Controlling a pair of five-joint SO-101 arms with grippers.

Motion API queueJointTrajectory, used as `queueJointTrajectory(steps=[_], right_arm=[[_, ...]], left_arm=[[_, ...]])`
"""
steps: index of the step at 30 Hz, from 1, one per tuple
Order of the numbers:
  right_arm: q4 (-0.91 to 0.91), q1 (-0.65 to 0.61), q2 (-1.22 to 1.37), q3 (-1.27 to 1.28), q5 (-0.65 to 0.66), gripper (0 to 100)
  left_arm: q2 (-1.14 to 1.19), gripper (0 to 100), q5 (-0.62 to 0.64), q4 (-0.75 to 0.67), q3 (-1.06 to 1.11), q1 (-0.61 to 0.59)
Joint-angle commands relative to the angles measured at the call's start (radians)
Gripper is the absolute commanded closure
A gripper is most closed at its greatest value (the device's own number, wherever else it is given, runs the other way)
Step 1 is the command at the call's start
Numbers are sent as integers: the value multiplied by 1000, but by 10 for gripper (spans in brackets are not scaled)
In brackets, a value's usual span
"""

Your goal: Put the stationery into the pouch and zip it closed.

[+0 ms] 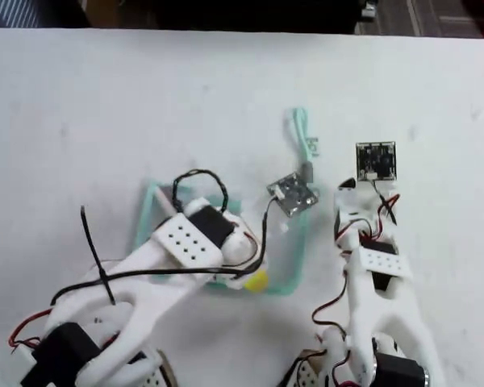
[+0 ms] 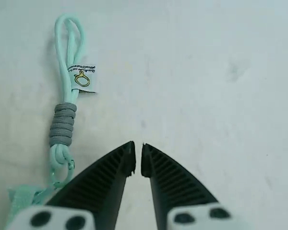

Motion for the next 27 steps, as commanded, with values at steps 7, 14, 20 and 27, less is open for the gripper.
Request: queueJointTrajectory(steps=[7, 14, 20, 27], right_arm=[[39, -1, -8, -40, 0, 981], [54, -2, -4, -44, 2, 981], [332, -2, -2, -187, -5, 981], [547, -18, -5, -256, 21, 981]], left_arm=[[-44, 807, -5, 213, -295, -213], [-27, 963, -8, 150, -416, -845], [203, 980, -305, 23, -311, -1003], [561, 980, -307, 8, -422, -975]])
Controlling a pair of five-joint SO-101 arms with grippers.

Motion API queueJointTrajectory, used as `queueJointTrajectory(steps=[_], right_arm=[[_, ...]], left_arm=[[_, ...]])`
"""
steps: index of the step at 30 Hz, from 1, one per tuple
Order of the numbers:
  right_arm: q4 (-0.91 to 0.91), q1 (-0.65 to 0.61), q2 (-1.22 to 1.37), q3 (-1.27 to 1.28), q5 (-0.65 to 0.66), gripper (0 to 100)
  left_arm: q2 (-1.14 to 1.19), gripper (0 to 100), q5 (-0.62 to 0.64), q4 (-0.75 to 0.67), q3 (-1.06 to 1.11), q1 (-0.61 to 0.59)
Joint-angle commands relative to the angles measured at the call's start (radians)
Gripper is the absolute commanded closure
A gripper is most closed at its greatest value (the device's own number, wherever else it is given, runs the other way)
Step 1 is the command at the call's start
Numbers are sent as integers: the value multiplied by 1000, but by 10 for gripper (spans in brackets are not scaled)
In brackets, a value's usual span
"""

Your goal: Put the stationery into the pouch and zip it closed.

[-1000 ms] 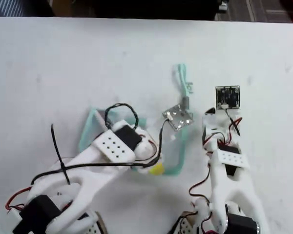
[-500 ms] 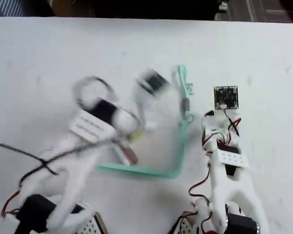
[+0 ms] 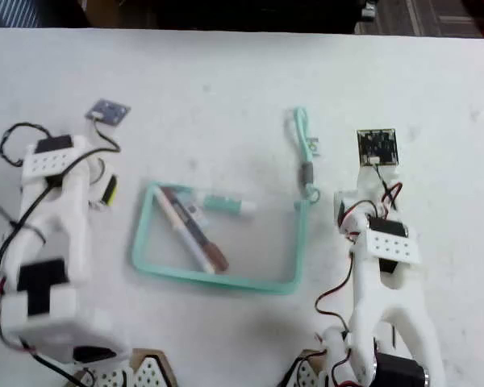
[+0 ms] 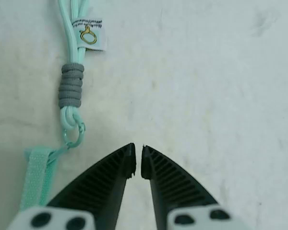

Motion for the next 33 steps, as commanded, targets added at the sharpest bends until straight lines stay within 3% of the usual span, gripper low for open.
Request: queueJointTrajectory(steps=[1, 4, 11, 18, 25, 33], right_arm=[[76, -33, -5, -52, 58, 981], [156, -91, -4, -52, 153, 981], [236, -182, -2, -52, 160, 981], [234, -185, 50, -54, 160, 981], [208, -220, 297, -201, 158, 981], [257, -280, 504, -456, 135, 981]], left_arm=[[130, 980, 2, 15, -115, 18], [214, 980, 18, 95, -176, 74], [288, 980, 18, 166, -196, 219], [286, 980, 18, 242, -198, 251], [286, 979, 97, 232, -207, 286], [285, 979, 181, 98, -221, 352]])
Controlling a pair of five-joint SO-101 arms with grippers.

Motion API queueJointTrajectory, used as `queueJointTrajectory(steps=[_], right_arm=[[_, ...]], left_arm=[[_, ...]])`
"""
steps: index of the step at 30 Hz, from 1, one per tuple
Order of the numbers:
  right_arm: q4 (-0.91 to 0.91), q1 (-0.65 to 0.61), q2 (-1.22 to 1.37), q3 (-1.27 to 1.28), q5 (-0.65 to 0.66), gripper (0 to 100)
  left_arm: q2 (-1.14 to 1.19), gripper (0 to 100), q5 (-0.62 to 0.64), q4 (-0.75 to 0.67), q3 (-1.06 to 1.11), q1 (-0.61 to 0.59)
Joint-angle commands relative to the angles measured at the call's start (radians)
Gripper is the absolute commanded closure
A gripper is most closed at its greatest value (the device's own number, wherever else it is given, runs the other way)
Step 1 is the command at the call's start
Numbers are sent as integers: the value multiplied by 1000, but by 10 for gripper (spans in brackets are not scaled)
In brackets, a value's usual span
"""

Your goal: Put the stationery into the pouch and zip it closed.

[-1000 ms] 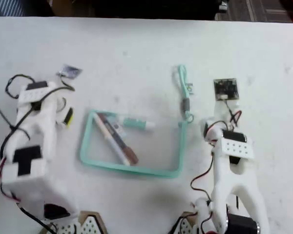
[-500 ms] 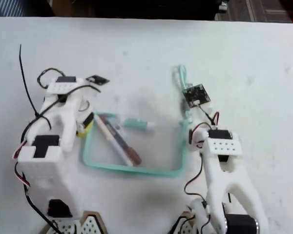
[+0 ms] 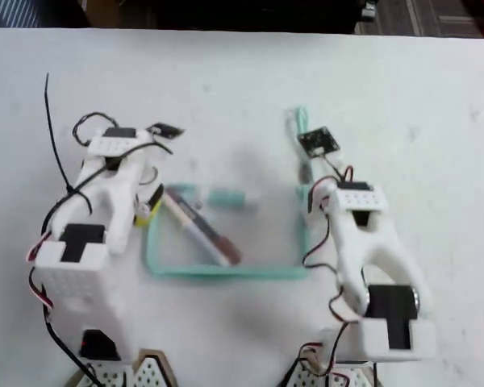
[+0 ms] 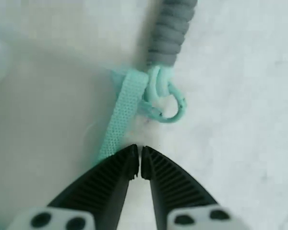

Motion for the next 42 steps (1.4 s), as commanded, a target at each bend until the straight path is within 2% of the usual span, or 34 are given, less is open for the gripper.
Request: queueJointTrajectory(steps=[1, 5, 12, 20, 25, 29, 34, 37, 42], right_arm=[[10, -45, 65, -149, -48, 981], [35, -38, 145, -236, -114, 981], [160, -24, 99, -273, -120, 981], [335, 45, -355, -281, -114, 981], [501, 47, -720, -397, -112, 978], [665, -15, -911, -560, -112, 978], [862, -122, -993, -733, -115, 978], [949, -148, -1021, -767, -120, 981], [977, -143, -1133, -764, -120, 981]], left_arm=[[7, 979, 28, -54, -60, 91], [-1, 979, 49, -41, -132, 85], [-1, 979, 61, 121, -328, 2], [-2, 978, 63, 453, -891, -134], [-139, 978, 69, 451, -1086, -189], [-400, 978, 152, 451, -1089, -185], [-788, 978, 172, 451, -1045, -134], [-1044, 978, 170, 450, -867, -74], [-1443, 977, 167, 410, -388, 107]])
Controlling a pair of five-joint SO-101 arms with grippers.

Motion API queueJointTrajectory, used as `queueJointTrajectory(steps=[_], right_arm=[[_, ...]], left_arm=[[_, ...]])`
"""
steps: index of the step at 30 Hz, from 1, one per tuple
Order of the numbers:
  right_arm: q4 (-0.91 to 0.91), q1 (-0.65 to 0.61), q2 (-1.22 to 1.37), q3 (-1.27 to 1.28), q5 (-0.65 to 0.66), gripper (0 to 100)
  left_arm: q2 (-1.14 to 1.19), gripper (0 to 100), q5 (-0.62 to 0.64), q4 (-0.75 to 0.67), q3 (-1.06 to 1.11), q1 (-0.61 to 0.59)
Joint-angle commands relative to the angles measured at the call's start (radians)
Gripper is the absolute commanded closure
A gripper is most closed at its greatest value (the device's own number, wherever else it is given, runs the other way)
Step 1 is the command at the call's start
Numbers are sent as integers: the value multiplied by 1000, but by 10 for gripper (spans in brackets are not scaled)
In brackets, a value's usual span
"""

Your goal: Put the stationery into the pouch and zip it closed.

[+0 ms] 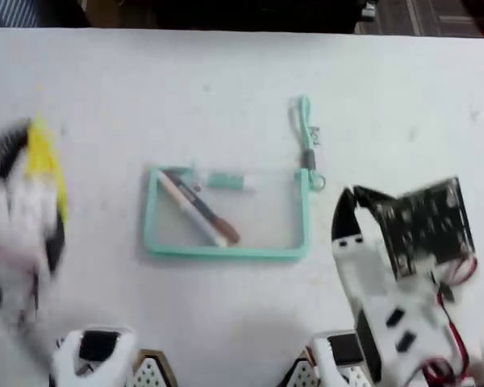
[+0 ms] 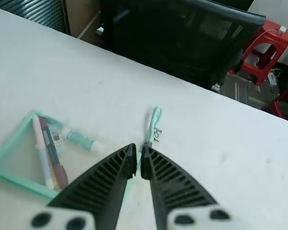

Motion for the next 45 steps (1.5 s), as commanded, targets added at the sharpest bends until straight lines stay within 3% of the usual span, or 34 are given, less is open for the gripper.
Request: queueJointTrajectory(steps=[1, 10, 15, 27, 38, 45], right_arm=[[28, -5, -96, -29, -6, 981], [15, -13, -498, 130, 0, 978], [-77, -5, -750, 376, 0, 981], [-157, -5, -731, 497, 2, 978], [-492, -5, -731, 1057, 2, 978], [-737, -5, -731, 1415, 2, 978]], left_arm=[[-298, 977, 6, -57, 382, 110], [-1089, 976, -31, -299, 884, 117], [-1010, 977, -121, -235, 997, 117], [-1058, 977, -123, -265, 1099, 117], [-1058, 977, -123, -629, 1636, -31], [-1058, 977, -68, -677, 1849, -28]])
